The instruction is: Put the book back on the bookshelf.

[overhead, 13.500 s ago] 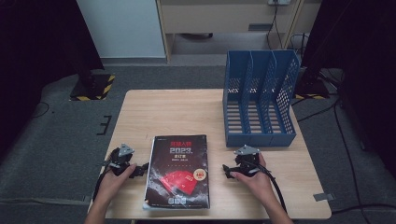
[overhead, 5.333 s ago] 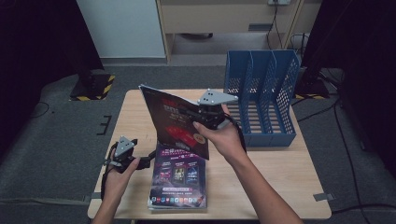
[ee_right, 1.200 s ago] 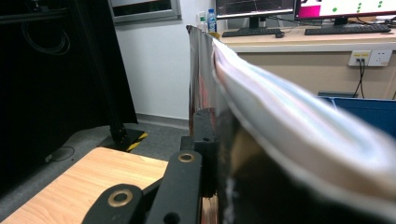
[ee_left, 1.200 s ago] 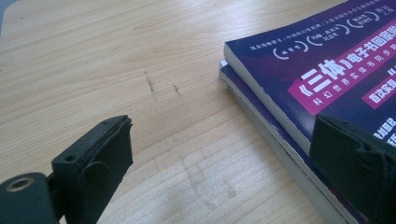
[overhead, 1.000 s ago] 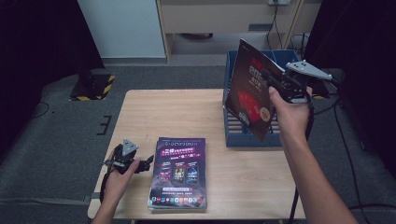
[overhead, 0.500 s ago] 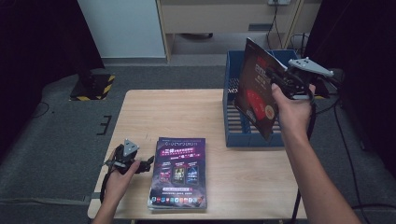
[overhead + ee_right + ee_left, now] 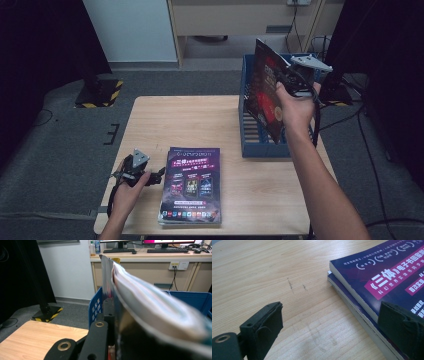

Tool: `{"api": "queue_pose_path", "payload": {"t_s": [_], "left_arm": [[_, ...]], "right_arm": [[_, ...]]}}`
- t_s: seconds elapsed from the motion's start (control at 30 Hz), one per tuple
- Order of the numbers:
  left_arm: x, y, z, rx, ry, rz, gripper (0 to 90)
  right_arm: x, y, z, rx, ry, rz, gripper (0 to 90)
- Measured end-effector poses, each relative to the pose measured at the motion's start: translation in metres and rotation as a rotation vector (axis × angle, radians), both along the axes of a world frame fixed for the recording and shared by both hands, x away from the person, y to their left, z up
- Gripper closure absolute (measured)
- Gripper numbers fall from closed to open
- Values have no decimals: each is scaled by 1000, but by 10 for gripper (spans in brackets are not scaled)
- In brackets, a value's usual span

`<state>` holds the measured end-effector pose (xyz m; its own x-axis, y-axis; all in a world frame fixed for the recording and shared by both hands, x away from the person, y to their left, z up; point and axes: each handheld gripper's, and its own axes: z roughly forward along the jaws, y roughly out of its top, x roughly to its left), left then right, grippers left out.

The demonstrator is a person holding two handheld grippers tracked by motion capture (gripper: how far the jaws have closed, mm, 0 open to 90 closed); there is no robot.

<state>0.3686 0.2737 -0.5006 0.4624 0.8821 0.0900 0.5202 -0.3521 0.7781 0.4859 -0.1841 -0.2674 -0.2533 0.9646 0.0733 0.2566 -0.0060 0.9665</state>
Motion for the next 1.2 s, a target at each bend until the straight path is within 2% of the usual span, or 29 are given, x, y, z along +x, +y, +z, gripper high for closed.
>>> {"api": "queue_pose_path", "payload": {"t_s": [0.1, 0.57, 0.83, 0.93, 1.2], "left_arm": [[0, 0, 0, 2, 1, -3, 52], [-1, -2, -1, 18, 4, -8, 52], [-1, -3, -2, 25, 5, -12, 52], [-1, -3, -1, 26, 4, -13, 52], [-1, -4, -2, 33, 6, -19, 52]], "right_arm": [[8, 5, -3, 3, -2, -13, 865], [22, 17, -20, 35, -1, -24, 864], [27, 25, -25, 14, -16, -24, 864], [29, 28, -26, 28, -24, -26, 864], [32, 34, -33, 19, -20, -20, 864]]}}
